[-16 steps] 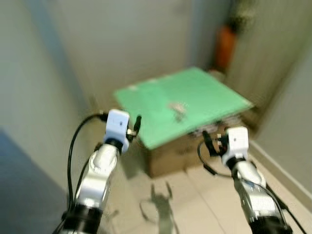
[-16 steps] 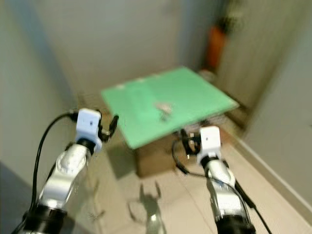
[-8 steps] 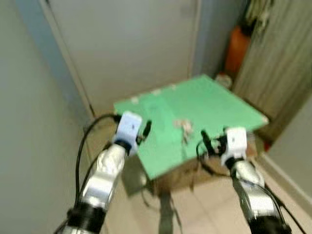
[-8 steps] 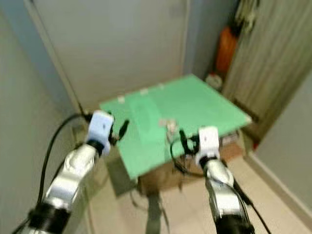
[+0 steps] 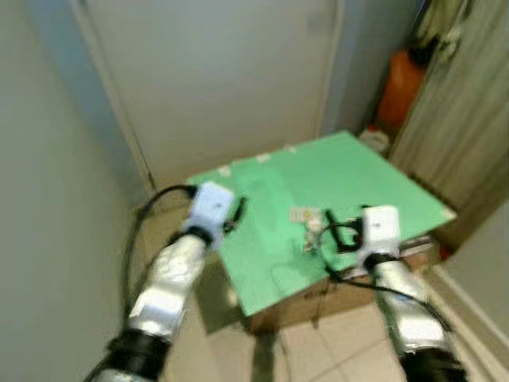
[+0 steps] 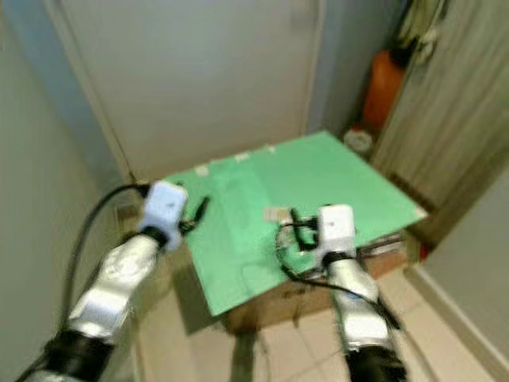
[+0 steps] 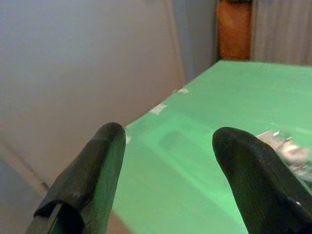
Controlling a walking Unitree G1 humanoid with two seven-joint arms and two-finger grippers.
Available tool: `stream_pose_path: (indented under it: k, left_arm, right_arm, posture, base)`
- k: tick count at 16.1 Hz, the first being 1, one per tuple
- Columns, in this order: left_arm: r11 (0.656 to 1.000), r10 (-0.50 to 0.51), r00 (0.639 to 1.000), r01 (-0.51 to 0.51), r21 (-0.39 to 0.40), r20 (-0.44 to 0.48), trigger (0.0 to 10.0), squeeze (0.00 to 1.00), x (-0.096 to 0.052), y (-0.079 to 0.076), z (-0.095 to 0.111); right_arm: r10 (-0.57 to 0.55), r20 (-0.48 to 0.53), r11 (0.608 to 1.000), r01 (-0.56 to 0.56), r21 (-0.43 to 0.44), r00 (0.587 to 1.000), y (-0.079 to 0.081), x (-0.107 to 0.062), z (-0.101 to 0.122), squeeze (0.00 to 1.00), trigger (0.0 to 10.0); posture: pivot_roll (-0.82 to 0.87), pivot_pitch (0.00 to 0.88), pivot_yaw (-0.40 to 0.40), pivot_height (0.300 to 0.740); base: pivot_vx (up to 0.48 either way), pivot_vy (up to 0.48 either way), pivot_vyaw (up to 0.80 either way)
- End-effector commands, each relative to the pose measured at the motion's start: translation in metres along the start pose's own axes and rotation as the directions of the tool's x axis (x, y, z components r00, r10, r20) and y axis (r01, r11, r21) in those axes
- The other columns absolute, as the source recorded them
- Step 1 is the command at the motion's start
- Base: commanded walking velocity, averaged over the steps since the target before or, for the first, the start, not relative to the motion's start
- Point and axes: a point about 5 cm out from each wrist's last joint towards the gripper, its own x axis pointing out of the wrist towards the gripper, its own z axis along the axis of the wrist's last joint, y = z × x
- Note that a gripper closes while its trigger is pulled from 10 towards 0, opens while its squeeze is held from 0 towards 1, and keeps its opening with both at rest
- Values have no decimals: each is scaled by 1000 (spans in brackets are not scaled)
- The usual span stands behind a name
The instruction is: Hang keys on a hook
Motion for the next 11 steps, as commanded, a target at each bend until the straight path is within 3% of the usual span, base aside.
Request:
stream_pose_path:
  k: [1,3,9,11]
  left_arm:
    - [1000,7,1000,-7,-1,19,10000,0,3,-2,7]
    - [1000,8,1000,-8,11,15,10000,0,3,-2,6]
    - [1000,17,1000,-17,17,4,10000,0,2,-4,3]
    - [999,32,999,-32,-5,-6,10000,0,1,-3,2]
  right_arm:
    - [-10,1,1000,10,-17,1000,-7,0,3,0,10000]
    - [-3,-2,1000,3,-19,1000,-6,0,2,0,10000]
    - [16,-14,1000,-16,-24,1000,-3,1,0,0,10000]
    - [21,-19,999,-22,-28,1000,-4,0,-1,0,10000]
  posture:
    - [-35,0,55,740]
    - [-34,0,54,740]
    - [-32,0,51,740]
    - [-30,0,45,740]
  base:
    - [330,-345,0]
    - [313,-360,0]
    - [0,-444,0]
    - [0,0,0]
